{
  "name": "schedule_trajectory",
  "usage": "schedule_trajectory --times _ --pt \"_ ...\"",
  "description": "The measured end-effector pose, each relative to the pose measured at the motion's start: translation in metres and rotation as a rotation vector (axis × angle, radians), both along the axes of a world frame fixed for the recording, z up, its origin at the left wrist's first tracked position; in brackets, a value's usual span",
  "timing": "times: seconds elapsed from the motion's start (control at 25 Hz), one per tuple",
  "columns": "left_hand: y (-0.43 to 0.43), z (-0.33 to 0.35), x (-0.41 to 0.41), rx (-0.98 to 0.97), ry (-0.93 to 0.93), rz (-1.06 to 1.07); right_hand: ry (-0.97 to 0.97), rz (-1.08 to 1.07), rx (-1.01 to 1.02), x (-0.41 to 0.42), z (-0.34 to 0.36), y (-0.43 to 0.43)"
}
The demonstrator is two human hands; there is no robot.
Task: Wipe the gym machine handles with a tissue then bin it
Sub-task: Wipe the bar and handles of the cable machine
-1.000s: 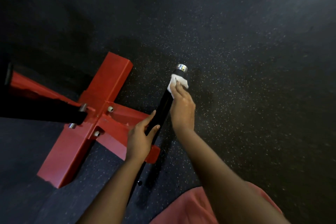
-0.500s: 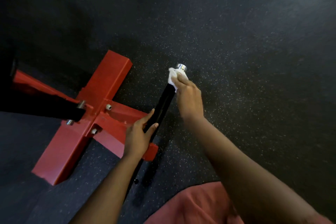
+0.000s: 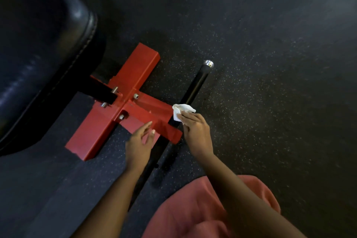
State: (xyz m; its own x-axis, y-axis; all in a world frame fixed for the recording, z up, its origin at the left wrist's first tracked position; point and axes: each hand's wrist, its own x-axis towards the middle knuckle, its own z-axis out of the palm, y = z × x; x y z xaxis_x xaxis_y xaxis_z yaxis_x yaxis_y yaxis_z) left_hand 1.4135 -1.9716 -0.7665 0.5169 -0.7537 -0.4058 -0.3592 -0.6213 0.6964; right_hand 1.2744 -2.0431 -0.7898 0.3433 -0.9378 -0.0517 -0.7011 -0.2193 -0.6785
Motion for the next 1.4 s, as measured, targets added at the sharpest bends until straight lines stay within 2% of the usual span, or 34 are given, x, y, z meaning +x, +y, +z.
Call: schedule_trajectory --times 0.12,0.24,0.32,0.48,0.6,0.72,0.92,1.04,1.12,1.24,1.32,1.4 --pt "0.038 0.01 0.012 0.071 0.018 0.047 -0.043 -0.007 -0.024 0.003 0.022 0.041" --pt "0.082 0.009 0.016 0.123 0.091 0.112 0.005 0.044 0.043 0.01 0.025 0.081" --pt "0.109 -0.002 0.021 0.157 0.114 0.15 0.024 0.039 0.127 0.017 0.016 0.09" --pt "0.146 -0.028 0.027 0.248 0.156 0.163 0.106 0.019 0.138 0.034 -0.004 0.091" --pt "0.17 -0.041 0.028 0.232 0.146 0.124 0.162 -0.042 0.067 0.045 -0.015 0.1" --pt "0.189 -0.044 0.03 0.156 0.16 0.19 0.19 -0.065 0.053 0.057 -0.018 0.125" --pt "0.208 -0.039 0.03 0.137 0.145 0.233 0.167 0.083 0.028 0.067 -0.014 0.193" --pt "0.21 -0.034 0.028 0.142 0.171 0.22 0.158 0.325 0.116 0.066 -0.007 0.218" --pt "0.209 -0.031 0.026 0.145 0.178 0.261 0.159 0.361 0.079 0.058 0.0 0.2" --pt "0.209 -0.03 0.022 0.154 0.174 0.319 0.165 0.09 0.048 0.049 0.001 0.132" --pt "0.211 -0.032 0.021 0.116 0.199 0.341 0.348 0.158 -0.038 0.048 -0.002 0.104" --pt "0.211 -0.031 0.02 0.098 0.195 0.346 0.427 0.236 -0.045 0.058 -0.001 0.114"
